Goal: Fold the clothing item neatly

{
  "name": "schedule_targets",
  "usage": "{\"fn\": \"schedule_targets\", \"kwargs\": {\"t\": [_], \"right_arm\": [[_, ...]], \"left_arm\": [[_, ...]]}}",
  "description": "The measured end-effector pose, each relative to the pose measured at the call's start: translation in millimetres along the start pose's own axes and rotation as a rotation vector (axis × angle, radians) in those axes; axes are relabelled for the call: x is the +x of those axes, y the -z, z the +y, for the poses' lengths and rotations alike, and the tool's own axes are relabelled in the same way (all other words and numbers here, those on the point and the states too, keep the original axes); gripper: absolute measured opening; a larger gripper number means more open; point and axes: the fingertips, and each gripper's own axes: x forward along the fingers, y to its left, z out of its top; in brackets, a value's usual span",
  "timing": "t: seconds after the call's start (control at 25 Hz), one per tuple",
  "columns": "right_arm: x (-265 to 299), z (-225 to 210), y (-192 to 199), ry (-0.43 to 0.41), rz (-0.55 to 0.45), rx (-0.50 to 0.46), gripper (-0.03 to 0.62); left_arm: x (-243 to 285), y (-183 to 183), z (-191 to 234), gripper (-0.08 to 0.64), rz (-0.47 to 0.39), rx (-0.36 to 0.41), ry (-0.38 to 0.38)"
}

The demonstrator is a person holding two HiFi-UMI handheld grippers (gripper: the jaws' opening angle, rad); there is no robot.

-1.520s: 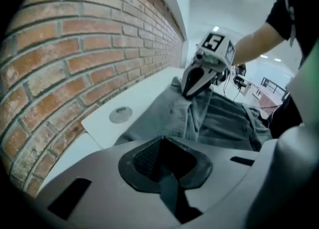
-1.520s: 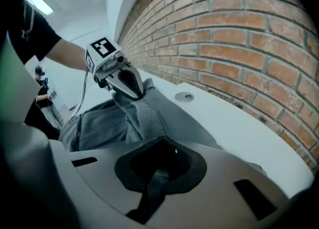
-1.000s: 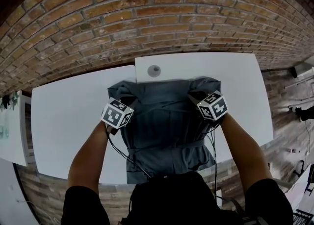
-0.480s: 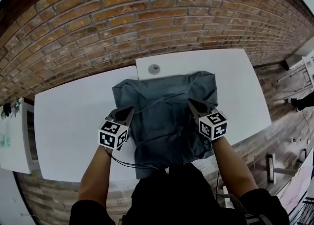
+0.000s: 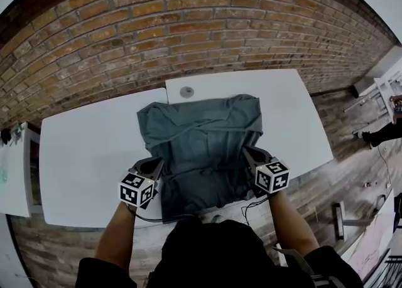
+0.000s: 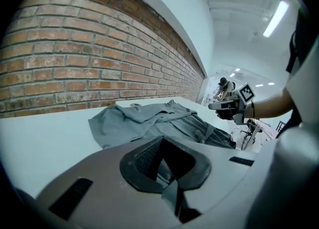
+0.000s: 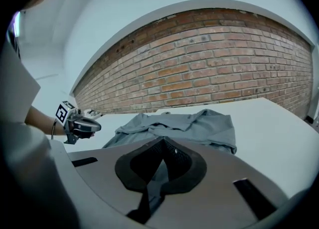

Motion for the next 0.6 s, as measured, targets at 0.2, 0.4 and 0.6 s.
{"fn": "schedule_targets", "kwargs": {"t": [0.2, 0.4, 0.6], "right_arm": [[-34.8, -7.3, 30.6, -0.042, 0.051, -0.026, 0.0], [-62.7, -15.1, 64.2, -0.078, 0.096, -0.053, 0.0], [-92.9, -17.5, 108.6, -0.136, 0.161, -0.092, 0.0]], "left_arm": [[-29.5, 16.2, -23.1, -0.003, -0.032, -0.048, -0.075], [-61.4, 41.0, -60.4, -0.003, -0.062, -0.095, -0.135], [-88.4, 90.7, -98.4, -0.003, -0.024, -0.124, -0.2]]}}
